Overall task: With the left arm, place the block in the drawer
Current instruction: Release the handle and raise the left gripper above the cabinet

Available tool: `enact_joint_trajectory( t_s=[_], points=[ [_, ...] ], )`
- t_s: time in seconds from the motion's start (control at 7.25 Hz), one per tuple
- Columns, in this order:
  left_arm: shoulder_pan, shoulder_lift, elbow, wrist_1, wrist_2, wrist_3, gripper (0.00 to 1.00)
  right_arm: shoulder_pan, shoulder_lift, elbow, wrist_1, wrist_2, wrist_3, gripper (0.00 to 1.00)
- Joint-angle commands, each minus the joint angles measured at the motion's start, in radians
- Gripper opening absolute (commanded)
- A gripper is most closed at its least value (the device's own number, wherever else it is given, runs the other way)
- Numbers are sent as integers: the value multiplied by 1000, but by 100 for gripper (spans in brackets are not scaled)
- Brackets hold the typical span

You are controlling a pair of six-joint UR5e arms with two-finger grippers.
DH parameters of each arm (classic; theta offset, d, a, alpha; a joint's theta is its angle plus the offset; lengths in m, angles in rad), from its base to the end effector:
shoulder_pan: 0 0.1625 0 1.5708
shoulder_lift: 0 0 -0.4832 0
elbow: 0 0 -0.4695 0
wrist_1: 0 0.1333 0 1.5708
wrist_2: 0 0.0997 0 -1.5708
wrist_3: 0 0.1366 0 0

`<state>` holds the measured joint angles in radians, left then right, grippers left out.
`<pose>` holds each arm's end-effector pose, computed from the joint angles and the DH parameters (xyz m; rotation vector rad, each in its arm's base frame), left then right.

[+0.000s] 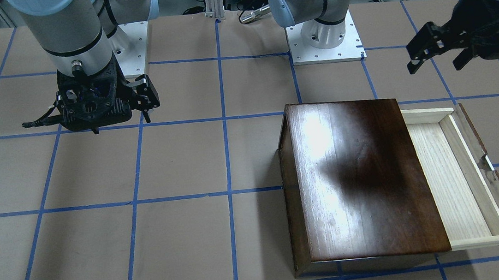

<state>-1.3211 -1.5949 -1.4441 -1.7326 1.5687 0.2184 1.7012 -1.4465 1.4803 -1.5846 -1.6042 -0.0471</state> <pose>0.0114 -0.5854 0.5514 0.0490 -3.1242 -0.0893 0.2091 -0.6040 0.4876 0.2759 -3.0950 -0.0289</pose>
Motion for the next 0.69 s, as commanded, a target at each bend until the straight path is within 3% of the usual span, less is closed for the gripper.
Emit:
enact_joint_trajectory(
  t_s=[0.0, 0.55],
  points=[
    [-160, -16, -10, 94, 24, -125, 100, 0, 0, 0, 0, 0, 1, 100],
    [-213, -2, -67, 229, 62, -140, 100, 0, 0, 0, 0, 0, 1, 100]
  ],
)
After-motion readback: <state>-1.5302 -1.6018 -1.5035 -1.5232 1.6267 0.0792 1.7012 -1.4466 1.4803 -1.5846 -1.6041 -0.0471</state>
